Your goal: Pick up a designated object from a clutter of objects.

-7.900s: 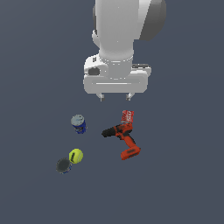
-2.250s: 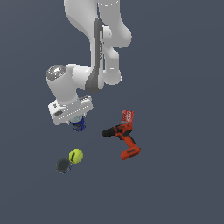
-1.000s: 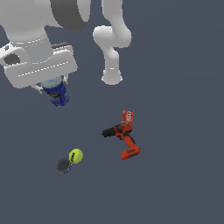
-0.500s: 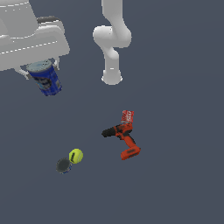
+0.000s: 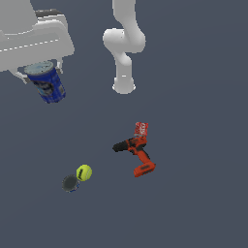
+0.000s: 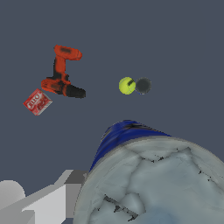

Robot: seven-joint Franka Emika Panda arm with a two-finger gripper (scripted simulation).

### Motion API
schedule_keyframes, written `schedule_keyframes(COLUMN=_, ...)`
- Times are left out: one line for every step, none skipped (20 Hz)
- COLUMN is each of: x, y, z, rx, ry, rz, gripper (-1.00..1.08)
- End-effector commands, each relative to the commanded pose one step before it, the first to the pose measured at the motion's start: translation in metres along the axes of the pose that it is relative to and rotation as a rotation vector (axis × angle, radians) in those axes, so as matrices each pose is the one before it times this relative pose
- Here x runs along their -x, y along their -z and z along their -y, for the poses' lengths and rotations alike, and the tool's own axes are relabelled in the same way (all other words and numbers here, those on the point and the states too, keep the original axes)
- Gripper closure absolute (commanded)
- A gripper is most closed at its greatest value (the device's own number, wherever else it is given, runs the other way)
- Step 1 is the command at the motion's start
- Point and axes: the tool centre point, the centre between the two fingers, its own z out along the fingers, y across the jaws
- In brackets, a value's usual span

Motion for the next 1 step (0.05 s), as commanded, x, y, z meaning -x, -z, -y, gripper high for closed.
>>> schedule_keyframes(x=-0.00028, y=0.00121, z=-0.00029, rx=0.00318, ry=0.00008, rz=-0.00237, gripper=1.08)
